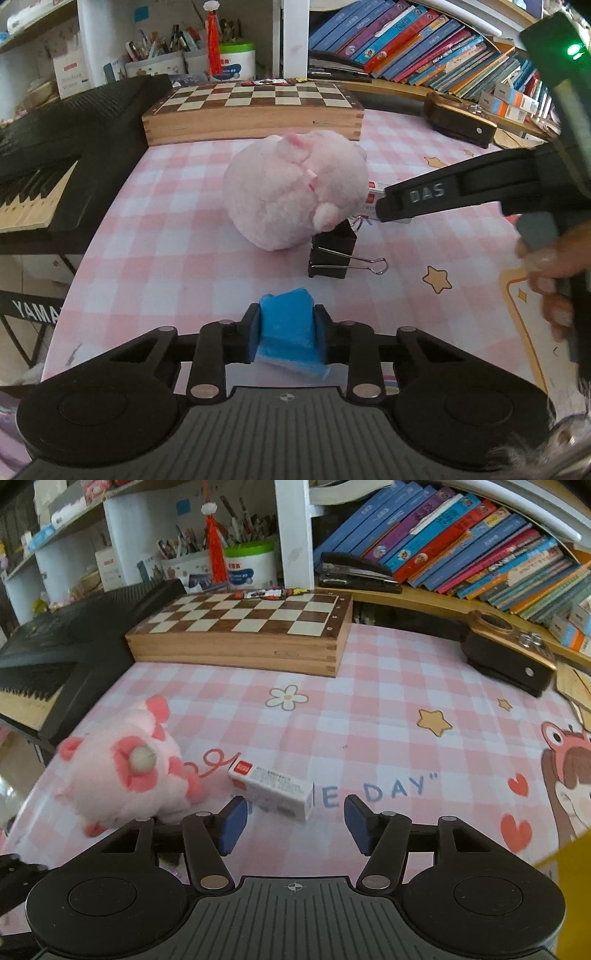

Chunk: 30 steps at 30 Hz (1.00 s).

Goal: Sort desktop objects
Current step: 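Grasp the blue eraser with the left tool while the right grasps the white medicine box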

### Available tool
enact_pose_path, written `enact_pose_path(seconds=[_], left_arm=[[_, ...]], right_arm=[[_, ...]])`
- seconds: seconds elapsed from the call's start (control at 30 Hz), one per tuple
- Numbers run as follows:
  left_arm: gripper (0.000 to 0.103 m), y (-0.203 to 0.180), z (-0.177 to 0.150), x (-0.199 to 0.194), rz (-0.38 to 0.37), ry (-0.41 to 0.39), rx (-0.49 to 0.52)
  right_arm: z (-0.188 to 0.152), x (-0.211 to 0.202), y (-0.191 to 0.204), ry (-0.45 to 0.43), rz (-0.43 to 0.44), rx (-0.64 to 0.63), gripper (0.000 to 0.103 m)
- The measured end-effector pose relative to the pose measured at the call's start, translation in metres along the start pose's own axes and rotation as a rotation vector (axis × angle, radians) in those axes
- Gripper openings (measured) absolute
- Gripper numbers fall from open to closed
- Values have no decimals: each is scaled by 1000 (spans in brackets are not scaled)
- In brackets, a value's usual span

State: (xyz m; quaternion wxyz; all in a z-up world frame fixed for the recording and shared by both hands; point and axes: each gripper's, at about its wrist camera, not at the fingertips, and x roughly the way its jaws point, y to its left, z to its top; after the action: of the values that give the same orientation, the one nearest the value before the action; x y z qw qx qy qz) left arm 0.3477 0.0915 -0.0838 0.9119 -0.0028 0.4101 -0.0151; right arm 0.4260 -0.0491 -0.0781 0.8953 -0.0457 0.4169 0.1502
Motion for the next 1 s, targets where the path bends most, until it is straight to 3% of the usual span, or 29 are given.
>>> enact_pose_path(seconds=[0.33,0.4,0.5,0.57,1.0], left_arm=[[26,17,-2,-22,-14,-18,-92],[26,19,-1,-25,-15,-22,-97],[26,18,-1,-28,-16,-28,-96],[26,17,0,-31,-21,-32,-95],[26,16,-2,-56,-48,-82,-80]], right_arm=[[11,24,7,19,28,-100,62],[12,23,7,14,44,-115,54],[12,21,11,16,66,-135,35],[12,19,16,17,62,-167,14],[-7,-32,12,-50,69,-130,14]])
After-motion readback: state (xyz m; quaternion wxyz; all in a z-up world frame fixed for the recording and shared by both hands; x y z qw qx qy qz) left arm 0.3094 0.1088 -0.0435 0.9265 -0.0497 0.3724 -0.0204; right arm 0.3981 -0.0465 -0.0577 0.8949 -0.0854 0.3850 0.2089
